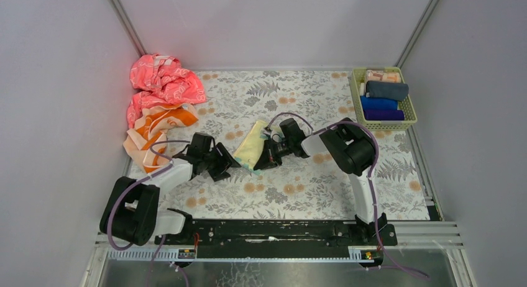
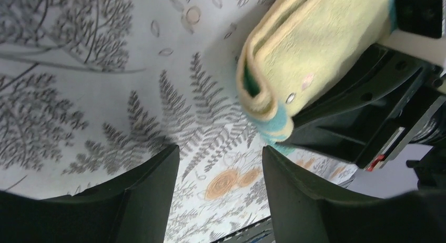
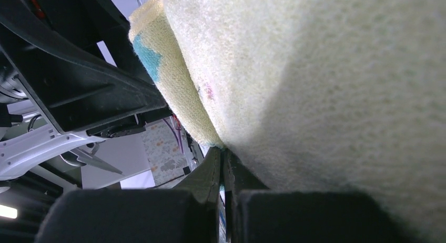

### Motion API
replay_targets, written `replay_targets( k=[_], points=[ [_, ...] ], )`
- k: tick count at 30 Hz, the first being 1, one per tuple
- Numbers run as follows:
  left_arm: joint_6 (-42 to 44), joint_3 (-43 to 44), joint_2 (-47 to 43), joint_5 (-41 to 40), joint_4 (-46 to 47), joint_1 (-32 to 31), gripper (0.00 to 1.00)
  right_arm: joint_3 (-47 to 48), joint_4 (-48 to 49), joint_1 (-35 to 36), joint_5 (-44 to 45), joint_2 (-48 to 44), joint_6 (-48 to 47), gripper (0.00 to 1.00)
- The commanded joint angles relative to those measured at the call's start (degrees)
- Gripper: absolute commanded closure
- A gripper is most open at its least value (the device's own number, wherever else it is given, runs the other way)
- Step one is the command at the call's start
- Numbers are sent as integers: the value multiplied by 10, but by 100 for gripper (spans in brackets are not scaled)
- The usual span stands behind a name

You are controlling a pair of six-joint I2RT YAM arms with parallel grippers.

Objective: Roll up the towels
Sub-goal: Roll the towel into the bin.

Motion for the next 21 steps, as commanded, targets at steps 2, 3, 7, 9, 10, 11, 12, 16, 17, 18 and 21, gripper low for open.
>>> replay_targets(
  k=[2, 3, 7, 9, 10, 11, 12, 16, 17, 18, 21],
  points=[
    [-12, 29, 50, 4, 79, -5, 44, 12, -31, -8, 36, 17, -14, 99],
    [-12, 31, 58, 3, 84, -3, 45, 13, -34, -8, 37, 15, -15, 99],
    [-18, 37, 82, 2, 105, -4, 54, 18, -57, -8, 43, 11, -35, 98],
    [-18, 39, 96, -4, 107, -4, 57, 18, -62, -8, 45, 8, -38, 97],
    [-17, 40, 101, -7, 107, -4, 58, 19, -62, -8, 45, 8, -39, 96],
    [-16, 41, 108, -12, 106, -4, 61, 19, -64, -8, 46, 6, -42, 96],
    [-14, 43, 114, -18, 104, -4, 62, 20, -70, -8, 48, 4, -48, 95],
    [-9, 46, 134, -41, 90, -4, 63, 31, -120, -8, 70, -17, -87, 90],
    [-7, 46, 139, -45, 88, -4, 63, 34, -132, -8, 74, -23, -97, 89],
    [-4, 46, 145, -48, 86, -4, 63, 35, -141, -8, 79, -31, -106, 87],
    [1, 42, 163, -52, 86, -4, 63, 36, -175, -7, 105, -60, -134, 81]
  ],
)
